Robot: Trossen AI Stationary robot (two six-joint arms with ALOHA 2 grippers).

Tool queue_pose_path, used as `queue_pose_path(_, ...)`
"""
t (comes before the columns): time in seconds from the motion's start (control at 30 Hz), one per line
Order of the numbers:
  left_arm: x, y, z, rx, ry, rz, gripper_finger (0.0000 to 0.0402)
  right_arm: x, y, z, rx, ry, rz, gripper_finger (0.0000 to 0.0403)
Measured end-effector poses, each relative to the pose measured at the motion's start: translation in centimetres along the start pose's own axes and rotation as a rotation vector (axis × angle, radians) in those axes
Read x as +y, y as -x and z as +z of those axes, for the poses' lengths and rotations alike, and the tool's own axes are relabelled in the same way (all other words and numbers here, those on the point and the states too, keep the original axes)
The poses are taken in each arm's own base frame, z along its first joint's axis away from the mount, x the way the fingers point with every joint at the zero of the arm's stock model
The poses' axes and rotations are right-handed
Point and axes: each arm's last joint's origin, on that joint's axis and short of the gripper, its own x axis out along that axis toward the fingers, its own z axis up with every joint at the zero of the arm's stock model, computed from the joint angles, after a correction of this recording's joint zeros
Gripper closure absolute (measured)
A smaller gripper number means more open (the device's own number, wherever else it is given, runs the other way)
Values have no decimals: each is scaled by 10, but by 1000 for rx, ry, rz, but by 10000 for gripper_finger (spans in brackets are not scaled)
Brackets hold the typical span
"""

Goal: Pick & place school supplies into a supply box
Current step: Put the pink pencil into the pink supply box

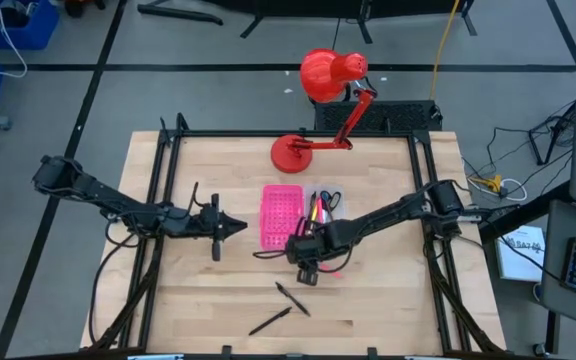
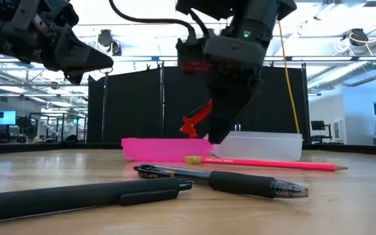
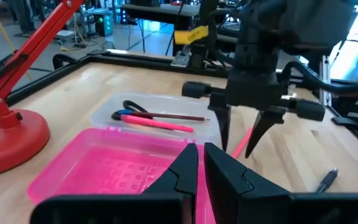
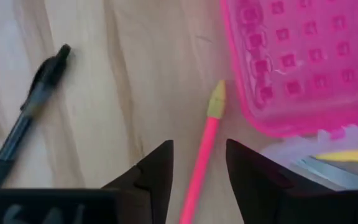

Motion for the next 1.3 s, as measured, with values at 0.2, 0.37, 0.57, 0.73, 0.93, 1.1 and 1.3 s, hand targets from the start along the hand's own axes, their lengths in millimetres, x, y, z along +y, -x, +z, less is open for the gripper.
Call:
queue_pose_path(0.2,0,0,0,0,-14,0,369,-2,-3,-4,40,-6,-22,270)
queue_pose_path(0.37,0,0,0,-1,-13,0,369,-1,-3,-2,19,-8,-13,270)
queue_pose_path(0.57,0,0,0,-1,-12,0,369,-1,-20,-5,20,-2,-13,270)
queue_pose_path(0.73,0,0,0,-1,-12,0,369,-2,-41,-9,55,2,-37,271)
queue_pose_path(0.93,0,0,0,0,-14,0,369,-8,-55,-13,111,33,-38,283)
queue_pose_path(1.1,0,0,0,-1,-15,0,369,-15,-56,-11,155,5,27,372)
queue_pose_path(1.3,0,0,0,-1,-12,0,369,-19,-57,-11,181,-51,62,390)
